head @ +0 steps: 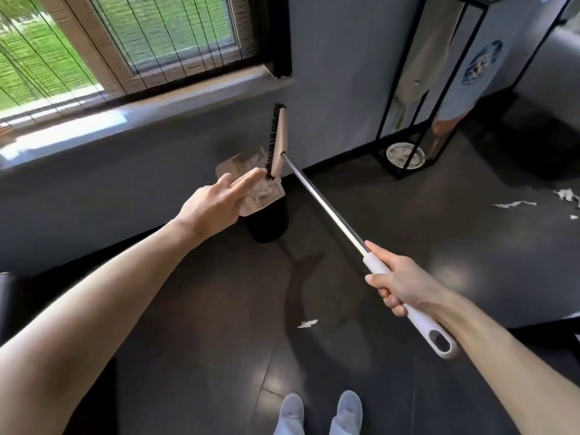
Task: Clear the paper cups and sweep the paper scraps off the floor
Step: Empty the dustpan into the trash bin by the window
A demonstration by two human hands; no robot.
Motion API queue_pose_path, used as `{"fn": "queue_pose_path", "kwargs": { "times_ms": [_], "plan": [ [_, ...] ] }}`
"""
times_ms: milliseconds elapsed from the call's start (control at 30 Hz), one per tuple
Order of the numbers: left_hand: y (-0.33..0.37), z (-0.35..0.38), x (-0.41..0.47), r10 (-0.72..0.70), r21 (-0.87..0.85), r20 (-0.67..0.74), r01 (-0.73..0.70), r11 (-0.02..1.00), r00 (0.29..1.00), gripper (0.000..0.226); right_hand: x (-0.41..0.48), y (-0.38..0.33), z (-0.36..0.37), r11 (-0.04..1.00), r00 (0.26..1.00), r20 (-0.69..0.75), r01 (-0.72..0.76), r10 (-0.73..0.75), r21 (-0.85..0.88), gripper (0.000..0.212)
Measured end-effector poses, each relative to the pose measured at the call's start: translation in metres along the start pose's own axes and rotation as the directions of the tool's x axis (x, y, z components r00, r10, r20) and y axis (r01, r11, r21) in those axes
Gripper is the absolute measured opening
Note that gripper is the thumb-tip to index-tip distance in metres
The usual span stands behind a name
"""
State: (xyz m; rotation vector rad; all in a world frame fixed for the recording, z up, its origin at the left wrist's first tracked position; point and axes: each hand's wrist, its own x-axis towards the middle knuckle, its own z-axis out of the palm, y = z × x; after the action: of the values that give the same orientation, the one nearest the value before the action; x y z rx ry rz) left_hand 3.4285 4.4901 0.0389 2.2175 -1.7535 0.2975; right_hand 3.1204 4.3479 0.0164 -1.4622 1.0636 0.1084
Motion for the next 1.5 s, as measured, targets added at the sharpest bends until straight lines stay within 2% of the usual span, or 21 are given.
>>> {"fn": "queue_pose_path", "kwargs": {
  "times_ms": [167, 333, 567, 633, 733, 967, 1200, 1300, 1367, 1500],
  "plan": [
    [0.008, -0.004, -0.008, 0.002, 0.017, 0.042, -0.003, 1.0, 0.999, 0.069, -0.008, 0.006, 0.005, 0.999, 1.0, -0.018, -0.016, 0.017, 0.035, 0.067],
    [0.003, -0.009, -0.006, -0.017, 0.012, 0.024, 0.016, 1.0, 1.0, 0.073, -0.009, 0.011, 0.021, 0.998, 0.999, 0.008, -0.034, 0.034, 0.046, 0.068],
    [-0.005, -0.019, 0.002, 0.024, 0.021, -0.036, -0.024, 1.0, 0.999, 0.06, 0.001, 0.011, 0.036, 0.992, 0.997, 0.033, -0.076, 0.073, 0.1, 0.067],
    [-0.01, -0.021, 0.001, -0.009, 0.007, -0.007, 0.009, 1.0, 1.0, 0.059, 0.005, 0.008, 0.042, 0.99, 0.996, 0.044, -0.078, 0.074, 0.113, 0.067],
    [-0.022, -0.023, 0.005, -0.14, -0.07, 0.05, 0.144, 0.987, 0.989, 0.055, 0.013, 0.0, 0.049, 0.991, 0.996, 0.054, -0.071, 0.066, 0.113, 0.067],
    [-0.028, -0.024, 0.001, -0.096, -0.089, 0.103, 0.105, 0.99, 0.99, 0.057, 0.016, 0.002, 0.054, 0.995, 0.995, 0.073, -0.068, 0.063, 0.07, 0.066],
    [-0.02, -0.021, 0.001, -0.074, -0.027, 0.157, 0.079, 0.997, 0.985, 0.062, 0.015, -0.003, 0.051, 0.996, 0.996, 0.067, -0.061, 0.056, 0.066, 0.066],
    [-0.018, -0.017, 0.002, -0.064, -0.053, 0.196, 0.075, 0.996, 0.979, 0.067, 0.011, -0.002, 0.044, 0.997, 0.997, 0.065, -0.054, 0.05, 0.055, 0.066],
    [-0.011, -0.017, 0.006, -0.102, -0.087, 0.246, 0.127, 0.988, 0.964, 0.068, 0.009, 0.0, 0.038, 0.997, 0.997, 0.059, -0.056, 0.052, 0.059, 0.067],
    [0.011, -0.011, 0.01, -0.047, -0.231, 0.376, 0.143, 0.962, 0.925, 0.05, 0.004, 0.008, 0.028, 0.996, 0.997, 0.043, -0.062, 0.06, 0.061, 0.066]
  ]
}}
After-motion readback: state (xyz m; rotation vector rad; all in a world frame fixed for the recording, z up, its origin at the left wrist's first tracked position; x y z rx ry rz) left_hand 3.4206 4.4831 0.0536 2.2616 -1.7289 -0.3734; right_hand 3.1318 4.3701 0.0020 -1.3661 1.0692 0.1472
